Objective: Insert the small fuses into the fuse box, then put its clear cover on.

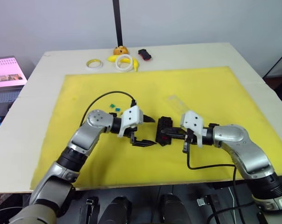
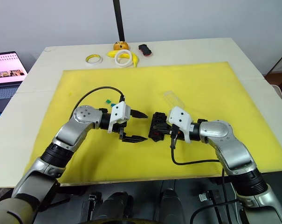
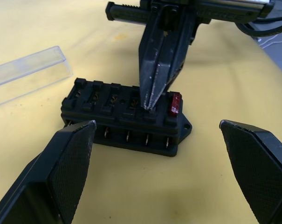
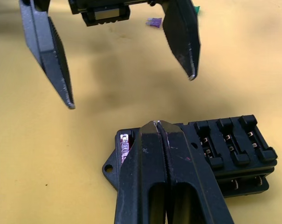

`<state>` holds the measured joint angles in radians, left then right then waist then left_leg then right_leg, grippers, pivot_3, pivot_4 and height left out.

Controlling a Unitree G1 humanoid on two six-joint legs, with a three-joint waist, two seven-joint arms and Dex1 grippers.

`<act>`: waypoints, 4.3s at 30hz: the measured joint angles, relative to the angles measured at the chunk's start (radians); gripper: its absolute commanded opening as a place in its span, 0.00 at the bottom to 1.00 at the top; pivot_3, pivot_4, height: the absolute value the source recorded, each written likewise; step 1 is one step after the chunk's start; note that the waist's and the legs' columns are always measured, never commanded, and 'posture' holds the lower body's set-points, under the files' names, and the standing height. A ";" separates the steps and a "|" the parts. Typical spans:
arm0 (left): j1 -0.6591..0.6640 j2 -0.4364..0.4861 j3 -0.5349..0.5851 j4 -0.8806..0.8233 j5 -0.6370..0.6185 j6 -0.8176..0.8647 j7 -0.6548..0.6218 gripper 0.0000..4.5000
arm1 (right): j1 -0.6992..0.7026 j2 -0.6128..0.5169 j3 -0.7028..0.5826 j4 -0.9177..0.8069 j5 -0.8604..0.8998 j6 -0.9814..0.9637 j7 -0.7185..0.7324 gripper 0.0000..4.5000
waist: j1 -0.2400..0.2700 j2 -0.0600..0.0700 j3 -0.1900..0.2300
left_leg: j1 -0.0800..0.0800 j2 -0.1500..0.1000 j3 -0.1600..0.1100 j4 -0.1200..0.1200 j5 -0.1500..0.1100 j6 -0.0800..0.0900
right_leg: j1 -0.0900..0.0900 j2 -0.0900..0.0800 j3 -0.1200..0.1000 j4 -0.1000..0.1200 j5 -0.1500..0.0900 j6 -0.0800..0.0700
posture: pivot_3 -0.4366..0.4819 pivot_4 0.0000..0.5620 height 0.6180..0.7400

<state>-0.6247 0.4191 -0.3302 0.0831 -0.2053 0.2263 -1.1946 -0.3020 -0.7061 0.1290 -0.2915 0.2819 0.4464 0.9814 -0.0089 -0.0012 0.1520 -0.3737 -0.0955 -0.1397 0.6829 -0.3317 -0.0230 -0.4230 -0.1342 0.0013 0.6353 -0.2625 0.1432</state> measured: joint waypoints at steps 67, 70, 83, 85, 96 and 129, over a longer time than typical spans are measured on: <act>-0.025 0.172 0.794 0.199 -0.645 1.380 0.531 1.00 | -0.131 0.032 -0.188 -0.304 0.513 0.528 -0.435 0.99 | -0.003 0.000 0.000 | -0.001 -0.001 0.000 0.001 0.000 0.000 | -0.007 -0.001 0.002 0.011 0.000 0.000 | 0.48 0.27 1.00; -0.099 0.164 0.867 0.272 -0.644 1.377 0.569 1.00 | -0.137 0.032 -0.183 -0.300 0.500 0.512 -0.435 0.99 | -0.003 0.000 0.000 | -0.001 -0.001 0.000 0.001 0.000 0.000 | -0.007 -0.001 0.002 0.011 0.000 0.000 | 0.48 0.27 1.00; -0.202 0.046 0.986 0.496 -0.606 1.253 0.735 1.00 | -0.210 0.049 -0.121 -0.237 0.421 0.463 -0.432 0.99 | -0.004 -0.001 0.000 | -0.001 -0.001 0.000 0.001 0.000 0.000 | -0.007 -0.001 0.002 0.011 0.000 0.000 | 0.48 0.27 1.00; -0.218 0.038 0.988 0.538 -0.599 1.215 0.751 1.00 | -0.216 0.055 -0.118 -0.233 0.416 0.462 -0.433 0.99 | -0.004 -0.001 0.000 | -0.001 -0.002 0.000 0.001 0.000 0.000 | -0.007 -0.002 0.002 0.011 0.000 0.000 | 0.48 0.27 1.00; -0.285 0.025 0.934 0.741 -0.554 1.051 0.737 1.00 | -0.204 0.057 -0.117 -0.234 0.404 0.463 -0.447 0.99 | -0.002 -0.001 0.000 | -0.001 -0.002 0.000 0.001 0.000 0.000 | -0.007 -0.002 0.002 0.011 0.000 0.000 | 0.48 0.27 1.00; -0.371 -0.050 0.860 0.933 -0.440 0.829 0.686 0.57 | -0.198 0.051 -0.145 -0.257 0.406 0.484 -0.483 1.00 | 0.020 -0.001 0.000 | -0.001 -0.009 -0.001 0.003 0.000 0.000 | -0.006 -0.005 0.002 0.012 0.000 0.000 | 0.48 0.27 1.00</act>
<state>-0.9953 0.3690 0.5295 1.0160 -0.6451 1.0551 -0.5089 -0.4999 -0.6556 -0.0162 -0.5488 0.6877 0.9308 0.4979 0.0115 -0.0023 0.1519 -0.3743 -0.1043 -0.1409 0.6854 -0.3314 -0.0235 -0.4287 -0.1393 0.0033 0.6473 -0.2626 0.1431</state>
